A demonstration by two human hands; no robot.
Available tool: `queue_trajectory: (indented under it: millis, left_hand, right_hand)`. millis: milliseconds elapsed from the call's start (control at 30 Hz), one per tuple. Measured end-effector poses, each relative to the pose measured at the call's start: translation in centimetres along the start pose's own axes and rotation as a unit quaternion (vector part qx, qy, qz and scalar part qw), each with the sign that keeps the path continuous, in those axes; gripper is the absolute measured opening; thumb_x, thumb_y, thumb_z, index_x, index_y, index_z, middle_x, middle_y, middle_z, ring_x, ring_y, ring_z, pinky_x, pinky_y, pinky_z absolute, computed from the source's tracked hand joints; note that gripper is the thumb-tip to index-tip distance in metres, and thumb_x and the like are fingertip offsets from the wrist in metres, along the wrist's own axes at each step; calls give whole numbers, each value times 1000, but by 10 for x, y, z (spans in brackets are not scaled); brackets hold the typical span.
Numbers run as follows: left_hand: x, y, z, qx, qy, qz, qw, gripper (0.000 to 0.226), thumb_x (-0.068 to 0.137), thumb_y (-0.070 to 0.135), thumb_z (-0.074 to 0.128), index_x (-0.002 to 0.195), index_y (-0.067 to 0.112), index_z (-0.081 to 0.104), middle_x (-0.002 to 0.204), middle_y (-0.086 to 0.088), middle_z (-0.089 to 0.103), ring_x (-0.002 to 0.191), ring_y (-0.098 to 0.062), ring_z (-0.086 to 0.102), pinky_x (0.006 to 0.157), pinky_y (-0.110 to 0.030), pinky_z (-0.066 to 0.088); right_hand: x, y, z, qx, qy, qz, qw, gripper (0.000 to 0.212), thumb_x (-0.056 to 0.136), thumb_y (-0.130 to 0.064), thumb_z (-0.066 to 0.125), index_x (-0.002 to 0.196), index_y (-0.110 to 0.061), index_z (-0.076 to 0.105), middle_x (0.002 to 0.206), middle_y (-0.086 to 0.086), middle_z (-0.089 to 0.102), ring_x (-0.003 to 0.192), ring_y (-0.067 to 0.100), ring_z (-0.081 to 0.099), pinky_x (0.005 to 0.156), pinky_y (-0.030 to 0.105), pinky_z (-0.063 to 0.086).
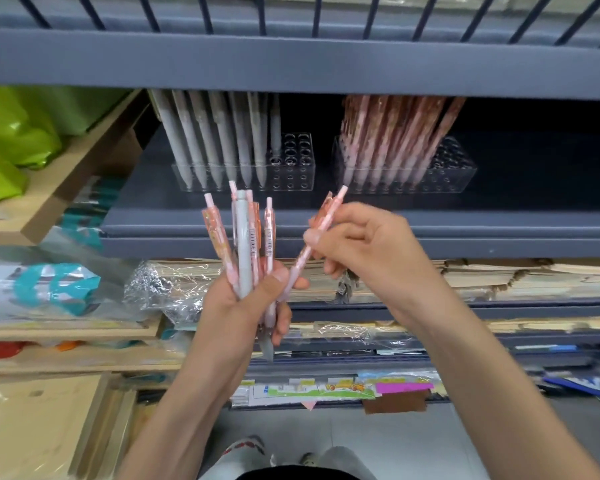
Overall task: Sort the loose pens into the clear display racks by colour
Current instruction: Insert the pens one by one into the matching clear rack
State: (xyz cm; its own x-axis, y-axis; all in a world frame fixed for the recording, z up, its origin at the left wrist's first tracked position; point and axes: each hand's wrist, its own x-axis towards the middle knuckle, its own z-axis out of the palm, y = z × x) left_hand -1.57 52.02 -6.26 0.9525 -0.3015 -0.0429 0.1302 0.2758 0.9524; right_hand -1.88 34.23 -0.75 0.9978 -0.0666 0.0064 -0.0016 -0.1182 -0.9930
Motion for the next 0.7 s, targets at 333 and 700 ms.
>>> queue_trajectory:
  millis: [333,700]
  left_hand:
    - [21,5,23,21,-54,-20,998,23,83,38,70,92,17,73,73,-4,70,43,-13,47,40,-23,40]
    - [19,-22,86,-17,2,0,1000,10,84,36,67,86,26,69,75,-5,65,42,-15,43,39,-24,37]
  right_hand:
    - [-14,-6,-52,49,149,-31,987,12,95,-16,61,102,-7,64,84,10,74,78,23,72,71,28,58]
    - [23,-1,-155,64,327,-152,930,21,90,4,59,99,-14,53,88,7,69,86,24,72,84,37,59]
